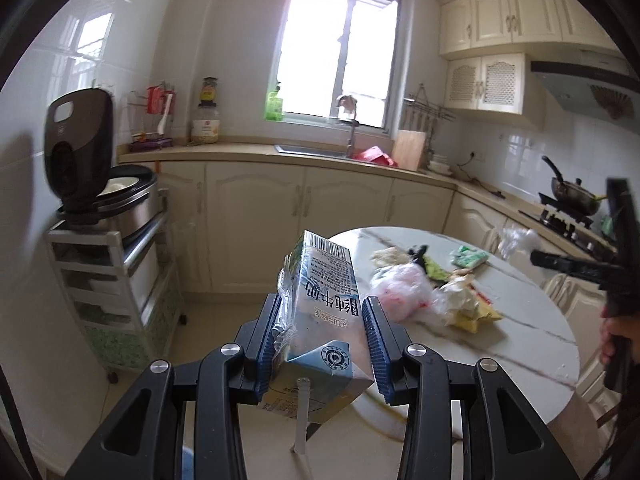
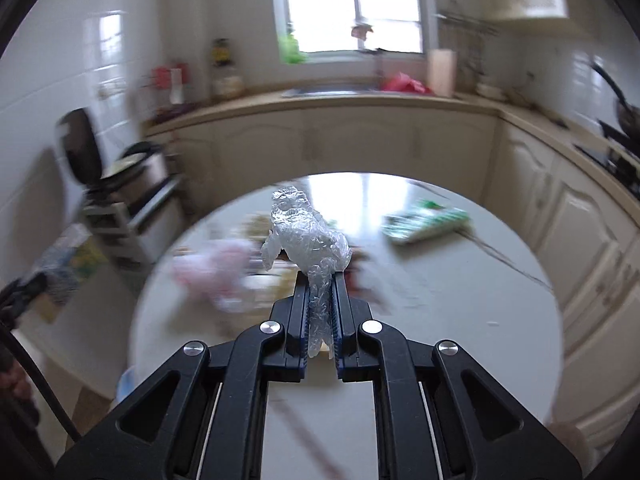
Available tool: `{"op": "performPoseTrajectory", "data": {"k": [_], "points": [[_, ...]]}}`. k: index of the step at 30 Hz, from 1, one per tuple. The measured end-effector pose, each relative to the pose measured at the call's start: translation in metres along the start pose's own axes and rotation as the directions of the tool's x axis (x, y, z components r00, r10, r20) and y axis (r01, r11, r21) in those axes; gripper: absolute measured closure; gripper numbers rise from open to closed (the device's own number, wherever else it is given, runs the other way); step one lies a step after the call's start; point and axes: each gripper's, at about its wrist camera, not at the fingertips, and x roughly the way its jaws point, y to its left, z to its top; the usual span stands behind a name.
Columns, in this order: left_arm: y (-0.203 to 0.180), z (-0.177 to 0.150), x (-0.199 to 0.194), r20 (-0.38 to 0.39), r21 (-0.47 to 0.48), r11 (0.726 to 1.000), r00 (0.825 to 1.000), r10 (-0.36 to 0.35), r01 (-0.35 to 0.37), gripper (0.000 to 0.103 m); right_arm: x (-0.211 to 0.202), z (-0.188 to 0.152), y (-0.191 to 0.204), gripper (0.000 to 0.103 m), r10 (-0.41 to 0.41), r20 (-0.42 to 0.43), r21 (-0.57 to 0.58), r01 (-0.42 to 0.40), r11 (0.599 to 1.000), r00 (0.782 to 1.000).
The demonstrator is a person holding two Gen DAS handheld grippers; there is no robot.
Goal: Collect trash
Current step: 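Carry both items to the blue bin and open both tools to drop them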
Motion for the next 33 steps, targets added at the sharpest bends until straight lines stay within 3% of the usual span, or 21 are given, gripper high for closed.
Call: {"op": "performPoseTrajectory", "data": {"k": [2,5,8,14,18,27,29,32,33], "points": [[0.021,-0.014,-0.017,-0.016,-0.014,0.999,0.999,0.033,-0.034,0.066,0.004,-0.002,0.049,0.093,0.115,-0.001,-0.043,-0.115,0.992,0.993],[0.054,-0.037,-0.042,-0.054,-0.038,0.994,0.993,0.104,-0.106,0.066,0.020,-0.011,0.126,0.093,0.268,-0.034,-0.115,-0.270,0.956,0.963],[0.092,-0.063,-0.061,-0.107,-0.076,0.981,0.980,0.169,-0.178,0.066,0.054,-0.028,0.191,0.093,0.353,-0.114,-0.164,-0.368,0.915,0.928],[0.159,-0.116,-0.072,-0.258,-0.140,0.945,0.933,0.253,-0.295,0.066,0.160,-0.082,0.284,0.093,0.363,-0.316,-0.209,-0.438,0.875,0.876],[0.200,-0.150,-0.062,-0.367,-0.177,0.924,0.894,0.257,-0.338,0.066,0.230,-0.120,0.327,0.093,0.324,-0.443,-0.217,-0.450,0.866,0.836],[0.259,-0.198,-0.015,-0.569,-0.235,0.877,0.791,0.225,-0.420,0.064,0.325,-0.188,0.362,0.093,0.317,-0.619,-0.117,-0.484,0.867,0.718],[0.268,-0.200,-0.007,-0.589,-0.221,0.869,0.771,0.242,-0.442,0.058,0.339,-0.196,0.366,0.093,0.313,-0.639,-0.106,-0.484,0.869,0.702],[0.267,-0.196,0.003,-0.603,-0.222,0.853,0.754,0.261,-0.473,0.035,0.351,-0.205,0.373,0.092,0.326,-0.655,-0.093,-0.501,0.861,0.682],[0.268,-0.193,0.003,-0.605,-0.224,0.849,0.751,0.264,-0.479,0.035,0.353,-0.205,0.376,0.091,0.332,-0.657,-0.084,-0.503,0.860,0.676]]}}
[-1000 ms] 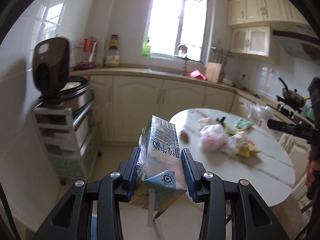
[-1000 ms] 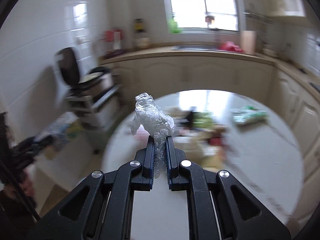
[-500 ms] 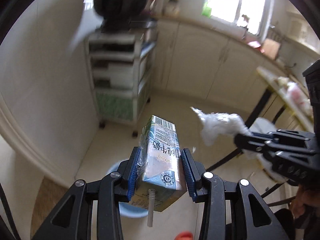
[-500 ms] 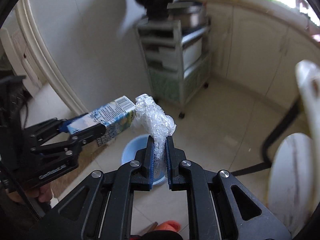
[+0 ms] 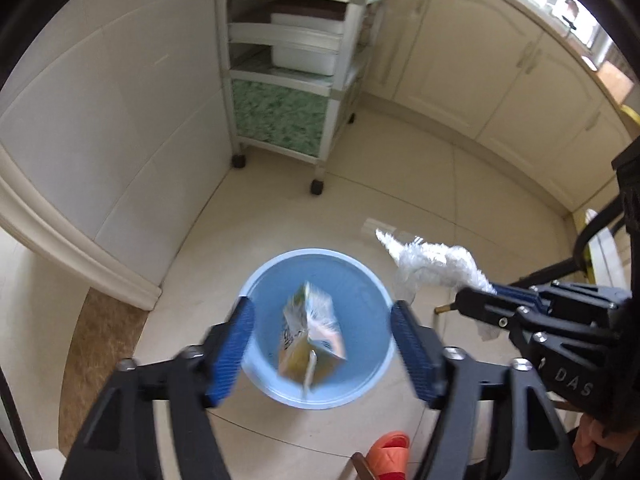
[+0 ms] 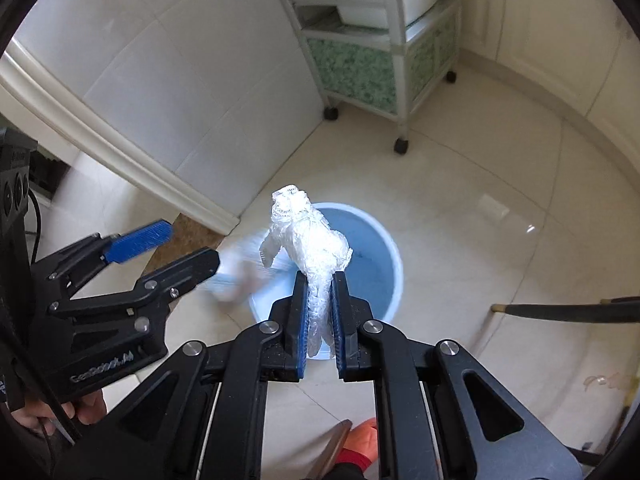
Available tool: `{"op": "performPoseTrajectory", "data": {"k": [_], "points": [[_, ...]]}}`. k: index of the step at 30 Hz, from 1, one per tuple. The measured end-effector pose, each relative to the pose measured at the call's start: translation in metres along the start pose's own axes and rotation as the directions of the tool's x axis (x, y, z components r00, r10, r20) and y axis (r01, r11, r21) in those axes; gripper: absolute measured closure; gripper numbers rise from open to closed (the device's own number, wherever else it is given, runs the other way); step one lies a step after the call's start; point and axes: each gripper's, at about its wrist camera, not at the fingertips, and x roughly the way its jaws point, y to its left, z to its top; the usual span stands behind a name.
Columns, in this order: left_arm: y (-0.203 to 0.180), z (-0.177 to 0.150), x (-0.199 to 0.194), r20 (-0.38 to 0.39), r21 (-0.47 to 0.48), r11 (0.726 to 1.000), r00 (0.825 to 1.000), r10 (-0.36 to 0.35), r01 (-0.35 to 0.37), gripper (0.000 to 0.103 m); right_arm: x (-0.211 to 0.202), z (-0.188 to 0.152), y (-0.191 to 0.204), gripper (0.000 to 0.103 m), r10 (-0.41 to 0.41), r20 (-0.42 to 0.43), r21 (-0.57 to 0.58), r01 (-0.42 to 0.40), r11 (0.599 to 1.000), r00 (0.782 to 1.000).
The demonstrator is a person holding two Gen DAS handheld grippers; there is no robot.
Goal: Collect trash
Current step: 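Carry both items to the blue bin and open both tools to drop them, then move both tools back to the table over the trash pile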
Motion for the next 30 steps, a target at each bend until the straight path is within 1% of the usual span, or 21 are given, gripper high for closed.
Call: {"op": "performPoseTrajectory", "data": {"k": [1,3,4,5,6,7,8,10,13,15,16,17,18,20,21,22,24,25,28,29,30], "points": [[0.002,0.002,-0.003,0.005,-0.004,1.000,1.000,0.006,-0.006,0.035,0.002,0.001,0.001,0.089,0.015,-0.003,0.005,-0.015,1.000,1.000],[0.002,-0.009,-0.011,0.018,-0.014,0.999,0.999,0.033,-0.033,0.034,0.008,0.005,0.001,0.088,0.041,-0.006,0.020,-0.041,0.999,0.999],[0.005,-0.009,-0.017,0.021,-0.025,0.999,0.999,0.045,-0.045,0.034,0.010,0.005,0.003,0.082,0.057,-0.007,0.030,-0.057,0.998,0.998],[0.003,-0.013,-0.023,0.027,-0.035,0.998,0.998,0.052,-0.051,0.034,0.013,0.006,0.003,0.070,0.074,-0.007,0.036,-0.073,0.997,0.997],[0.002,-0.016,-0.028,0.034,-0.045,0.997,0.998,0.061,-0.059,0.033,0.013,0.006,0.005,0.063,0.081,-0.001,0.036,-0.081,0.996,0.997],[0.001,-0.017,-0.036,0.042,-0.048,0.996,0.997,0.072,-0.070,0.033,0.015,0.007,0.006,0.051,0.078,0.002,0.031,-0.078,0.996,0.997],[-0.002,-0.025,-0.039,0.054,-0.048,0.996,0.995,0.082,-0.079,0.032,0.013,0.007,0.009,0.046,0.076,0.005,0.027,-0.076,0.997,0.997],[-0.009,-0.032,-0.055,0.079,-0.039,0.995,0.993,0.091,-0.088,0.032,0.003,0.006,0.013,0.046,0.069,0.018,0.015,-0.069,0.997,0.997],[-0.023,-0.040,-0.077,0.130,-0.029,0.996,0.987,0.093,-0.090,0.030,-0.018,0.008,0.016,0.044,0.048,0.058,0.015,-0.049,0.999,0.997],[-0.034,-0.043,-0.097,0.173,-0.021,0.996,0.981,0.093,-0.090,0.028,-0.041,0.008,0.019,0.040,0.022,0.099,0.016,-0.024,1.000,0.995],[-0.039,-0.047,-0.106,0.198,-0.014,0.996,0.976,0.089,-0.088,0.027,-0.057,0.006,0.020,0.035,0.005,0.127,0.014,-0.007,1.000,0.992],[-0.049,-0.048,-0.121,0.230,-0.004,0.996,0.970,0.082,-0.084,0.024,-0.074,0.004,0.022,0.031,-0.007,0.159,0.014,0.005,1.000,0.987],[-0.055,-0.052,-0.135,0.256,0.004,0.997,0.964,0.078,-0.081,0.024,-0.091,0.001,0.022,0.029,-0.017,0.194,0.015,0.015,1.000,0.981],[-0.073,-0.055,-0.165,0.322,0.025,0.997,0.945,0.063,-0.075,0.020,-0.134,-0.007,0.026,0.021,-0.061,0.273,0.017,0.059,0.998,0.960],[-0.081,-0.057,-0.176,0.350,0.033,0.997,0.935,0.056,-0.072,0.017,-0.154,-0.012,0.028,0.020,-0.079,0.309,0.018,0.078,0.997,0.948],[-0.090,-0.059,-0.192,0.386,0.040,0.997,0.921,0.046,-0.067,0.015,-0.175,-0.017,0.027,0.019,-0.090,0.348,0.019,0.089,0.996,0.933],[-0.110,-0.067,-0.224,0.453,0.063,0.997,0.891,0.017,-0.051,0.010,-0.217,-0.029,0.026,0.011,-0.128,0.418,0.034,0.125,0.992,0.899],[-0.120,-0.069,-0.236,0.480,0.075,0.996,0.878,0.002,-0.043,0.008,-0.239,-0.038,0.025,0.006,-0.149,0.456,0.046,0.143,0.989,0.878],[-0.159,-0.081,-0.275,0.555,0.132,0.991,0.829,-0.064,-0.012,0.004,-0.297,-0.064,0.019,0.005,-0.213,0.540,0.095,0.192,0.977,0.815],[-0.169,-0.084,-0.282,0.572,0.151,0.989,0.816,-0.084,-0.004,0.001,-0.316,-0.073,0.016,0.004,-0.231,0.564,0.111,0.205,0.973,0.793],[-0.185,-0.089,-0.292,0.591,0.171,0.985,0.800,-0.104,0.002,0.001,-0.332,-0.080,0.014,0.003,-0.254,0.581,0.130,0.220,0.967,0.773]]}}
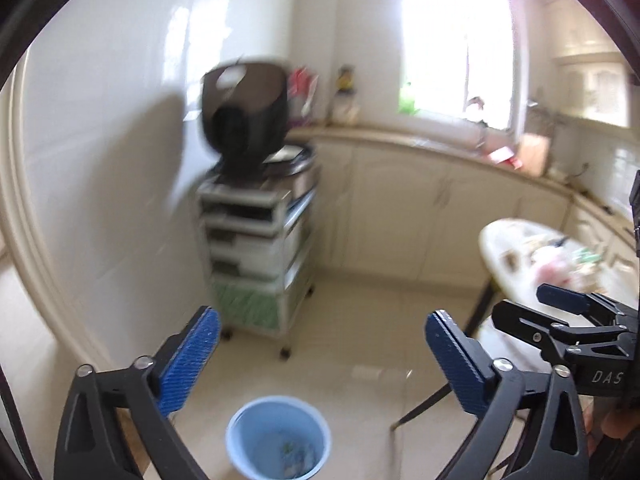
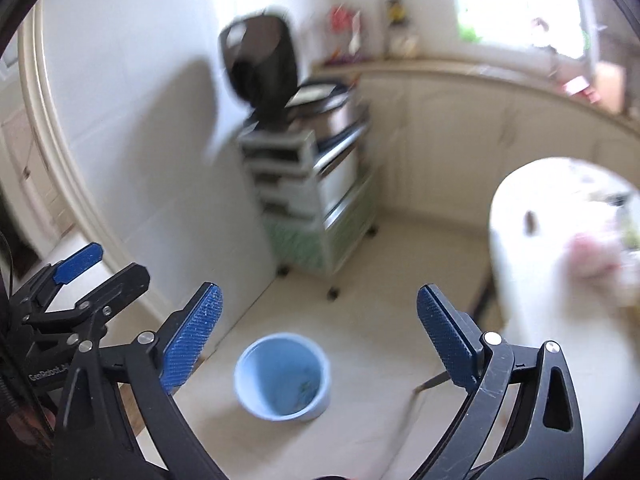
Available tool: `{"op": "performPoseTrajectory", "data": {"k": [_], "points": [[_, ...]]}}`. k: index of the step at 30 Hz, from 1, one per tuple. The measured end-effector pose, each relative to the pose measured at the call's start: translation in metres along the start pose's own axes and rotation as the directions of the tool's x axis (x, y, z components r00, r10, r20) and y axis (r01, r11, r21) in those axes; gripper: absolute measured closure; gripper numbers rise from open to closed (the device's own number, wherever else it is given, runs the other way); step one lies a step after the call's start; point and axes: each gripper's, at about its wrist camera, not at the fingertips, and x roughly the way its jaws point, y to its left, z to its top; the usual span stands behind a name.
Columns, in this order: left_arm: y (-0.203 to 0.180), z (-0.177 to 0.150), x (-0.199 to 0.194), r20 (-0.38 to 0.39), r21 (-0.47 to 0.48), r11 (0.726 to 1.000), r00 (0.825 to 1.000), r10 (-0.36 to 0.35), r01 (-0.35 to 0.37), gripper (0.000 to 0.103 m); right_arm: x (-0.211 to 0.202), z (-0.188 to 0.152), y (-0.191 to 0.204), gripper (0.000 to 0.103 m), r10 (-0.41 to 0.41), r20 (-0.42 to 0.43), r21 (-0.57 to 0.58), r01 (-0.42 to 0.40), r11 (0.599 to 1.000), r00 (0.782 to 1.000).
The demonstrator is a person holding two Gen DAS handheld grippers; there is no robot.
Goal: Collect trash
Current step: 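Move both tools back to the table over the trash pile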
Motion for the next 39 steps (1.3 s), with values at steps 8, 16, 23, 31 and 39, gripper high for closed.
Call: {"op": "performPoseTrajectory", "data": {"k": [8,16,23,31,39], "points": [[-0.093,0.002,-0.024,0.040,0.115,0.978,0.983,-0.178,0.173,0.001,-0.112,0.004,-0.075,0.000,-0.200,0.123,0.096,0.189,0.977,0.972],[-0.182,0.032,0.015,-0.039,0.236,0.911,0.940,-0.339,0.339,0.001,-0.169,-0.011,-0.166,0.000,-0.341,0.117,0.217,0.311,0.925,0.933],[-0.222,0.060,0.104,-0.105,0.292,0.874,0.921,-0.375,0.389,0.001,-0.176,-0.029,-0.223,0.000,-0.401,0.084,0.275,0.365,0.889,0.912],[-0.283,0.068,0.219,-0.175,0.367,0.835,0.912,-0.371,0.410,0.001,-0.150,-0.033,-0.263,0.000,-0.404,0.021,0.278,0.383,0.881,0.915],[-0.322,0.065,0.301,-0.226,0.423,0.811,0.914,-0.337,0.404,0.003,-0.122,-0.029,-0.287,0.000,-0.388,-0.016,0.296,0.375,0.879,0.922]]}}
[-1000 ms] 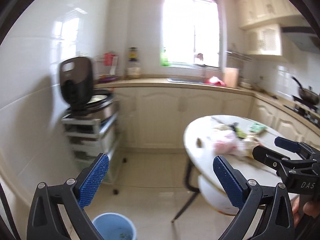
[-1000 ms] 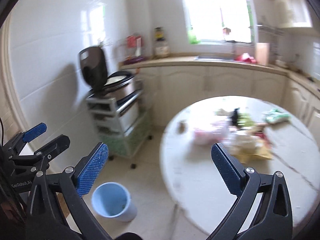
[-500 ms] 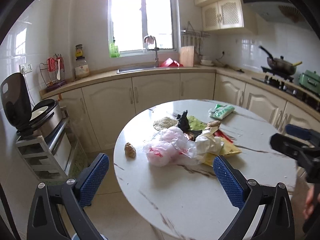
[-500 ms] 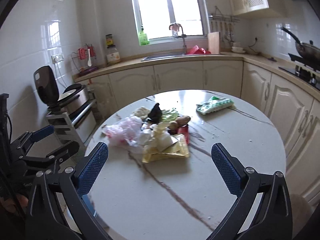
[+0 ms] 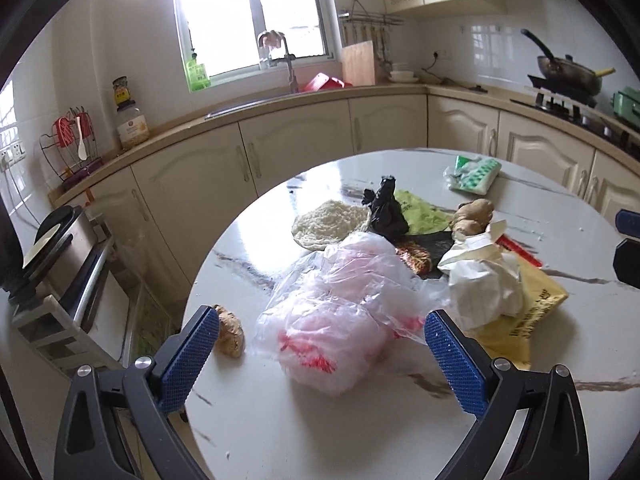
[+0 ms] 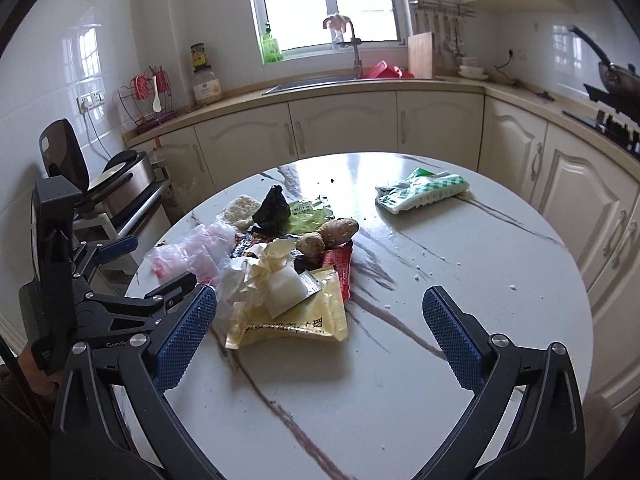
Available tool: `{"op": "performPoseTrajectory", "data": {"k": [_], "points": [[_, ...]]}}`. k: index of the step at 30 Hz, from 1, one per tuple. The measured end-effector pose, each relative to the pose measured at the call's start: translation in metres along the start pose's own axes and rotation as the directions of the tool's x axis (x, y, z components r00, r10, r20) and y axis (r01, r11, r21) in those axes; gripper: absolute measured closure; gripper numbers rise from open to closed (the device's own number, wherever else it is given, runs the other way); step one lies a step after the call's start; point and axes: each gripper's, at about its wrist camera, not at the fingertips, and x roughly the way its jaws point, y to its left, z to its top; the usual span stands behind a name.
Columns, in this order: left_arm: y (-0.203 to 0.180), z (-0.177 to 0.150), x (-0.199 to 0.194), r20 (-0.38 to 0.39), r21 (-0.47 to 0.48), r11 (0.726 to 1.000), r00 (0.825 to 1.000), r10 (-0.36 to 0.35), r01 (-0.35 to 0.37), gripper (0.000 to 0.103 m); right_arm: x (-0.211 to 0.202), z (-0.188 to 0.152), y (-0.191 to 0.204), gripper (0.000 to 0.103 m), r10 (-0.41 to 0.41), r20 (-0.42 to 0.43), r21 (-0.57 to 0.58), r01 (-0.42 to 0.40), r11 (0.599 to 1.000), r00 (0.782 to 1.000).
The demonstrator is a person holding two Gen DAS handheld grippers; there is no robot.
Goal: Collect trash
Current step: 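Move both tools back to the table over the trash pile, then grasp the pink-printed plastic bag with the left tool while the right tool grasps white paper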
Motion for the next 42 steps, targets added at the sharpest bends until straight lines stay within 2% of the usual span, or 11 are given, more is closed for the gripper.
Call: {"op": "performPoseTrajectory", "data": {"k": [2,6,10,12,18,21,23,31,33,34,42], "points": [[0.000,0.003,0.017,-0.017,0.012,1.000,1.000,-0.009,0.009,0.009,0.009,0.003,0.001,0.000,0.004,-0.015,0.005,-0.004,1.000,1.000],[-0.002,0.009,0.037,-0.104,0.030,0.999,0.994,-0.037,0.040,0.033,0.032,0.009,0.008,0.000,0.016,-0.050,0.006,-0.016,1.000,0.999],[-0.003,0.010,0.042,-0.125,0.039,0.997,0.990,-0.060,0.065,0.037,0.054,0.012,0.017,0.000,0.052,-0.088,0.028,-0.050,0.998,0.995],[0.000,0.010,0.040,-0.106,0.014,0.997,0.992,-0.069,0.071,0.048,0.061,0.012,0.023,0.000,0.048,-0.098,0.019,-0.046,0.999,0.994],[0.010,0.005,0.020,-0.065,-0.057,0.990,0.989,-0.136,0.132,0.055,0.082,0.015,0.037,0.001,0.045,-0.134,-0.020,-0.048,0.999,0.990],[0.012,0.001,0.006,-0.040,-0.069,0.984,0.986,-0.165,0.162,0.056,0.092,0.015,0.037,0.018,0.043,-0.164,-0.027,-0.048,0.998,0.986],[0.012,-0.001,-0.003,-0.035,-0.072,0.984,0.985,-0.168,0.166,0.056,0.095,0.013,0.037,0.038,0.059,-0.181,-0.030,-0.066,0.997,0.982],[0.013,-0.008,-0.042,-0.001,-0.094,0.979,0.983,-0.184,0.183,0.057,0.074,0.006,0.027,0.056,0.103,-0.152,-0.003,-0.105,0.994,0.983],[0.014,-0.008,-0.056,0.018,-0.104,0.977,0.982,-0.187,0.187,0.057,0.061,0.007,0.025,0.064,0.104,-0.129,0.002,-0.105,0.994,0.986],[0.015,-0.008,-0.062,0.024,-0.107,0.977,0.983,-0.184,0.185,0.057,0.056,0.008,0.024,0.078,0.110,-0.121,0.000,-0.111,0.994,0.987],[0.017,-0.024,-0.113,0.066,-0.122,0.975,0.981,-0.181,0.188,0.057,0.016,0.009,0.023,0.083,0.113,-0.072,0.002,-0.113,0.994,0.991]]}}
